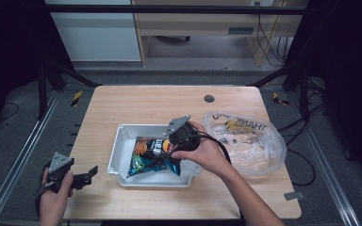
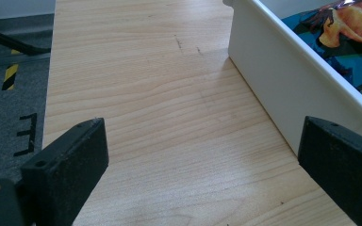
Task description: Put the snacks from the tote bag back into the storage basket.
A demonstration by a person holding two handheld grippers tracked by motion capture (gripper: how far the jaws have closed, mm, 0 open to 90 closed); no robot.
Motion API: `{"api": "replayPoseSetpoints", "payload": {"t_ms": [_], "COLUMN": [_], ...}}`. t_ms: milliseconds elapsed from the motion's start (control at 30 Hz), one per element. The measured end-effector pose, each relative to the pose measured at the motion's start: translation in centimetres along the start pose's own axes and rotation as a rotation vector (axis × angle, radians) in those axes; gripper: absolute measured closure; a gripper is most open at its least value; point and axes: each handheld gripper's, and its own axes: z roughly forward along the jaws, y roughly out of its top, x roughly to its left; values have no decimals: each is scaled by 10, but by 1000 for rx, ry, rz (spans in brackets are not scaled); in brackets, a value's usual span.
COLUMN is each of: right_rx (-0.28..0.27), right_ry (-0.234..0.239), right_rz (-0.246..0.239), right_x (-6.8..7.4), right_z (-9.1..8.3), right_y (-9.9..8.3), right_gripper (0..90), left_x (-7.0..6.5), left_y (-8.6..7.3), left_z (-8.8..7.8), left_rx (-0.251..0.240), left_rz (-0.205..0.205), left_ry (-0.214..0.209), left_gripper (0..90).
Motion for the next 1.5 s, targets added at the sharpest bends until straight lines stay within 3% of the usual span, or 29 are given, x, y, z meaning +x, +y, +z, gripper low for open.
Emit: {"api": "replayPoseSetpoints", "payload": {"t_ms": [633, 1300, 1500], "right_rx": [-61, -130, -167], "right_ry": [-37, -174, -175], "right_rz": [54, 108, 130], "right_x": [1, -1, 6], "right_z": [-19, -48, -65], "right_y": [0, -7, -8], "right_gripper": [68, 59, 61], "left_x": [-2, -2, -2], "left_y": [0, -1, 0], "left_z": [1, 1, 1], "left_rx": [3, 10, 6], "left_rz": [7, 9, 7], "left_ry": [-1, 1, 4], "left_gripper": [22, 22, 22]}}
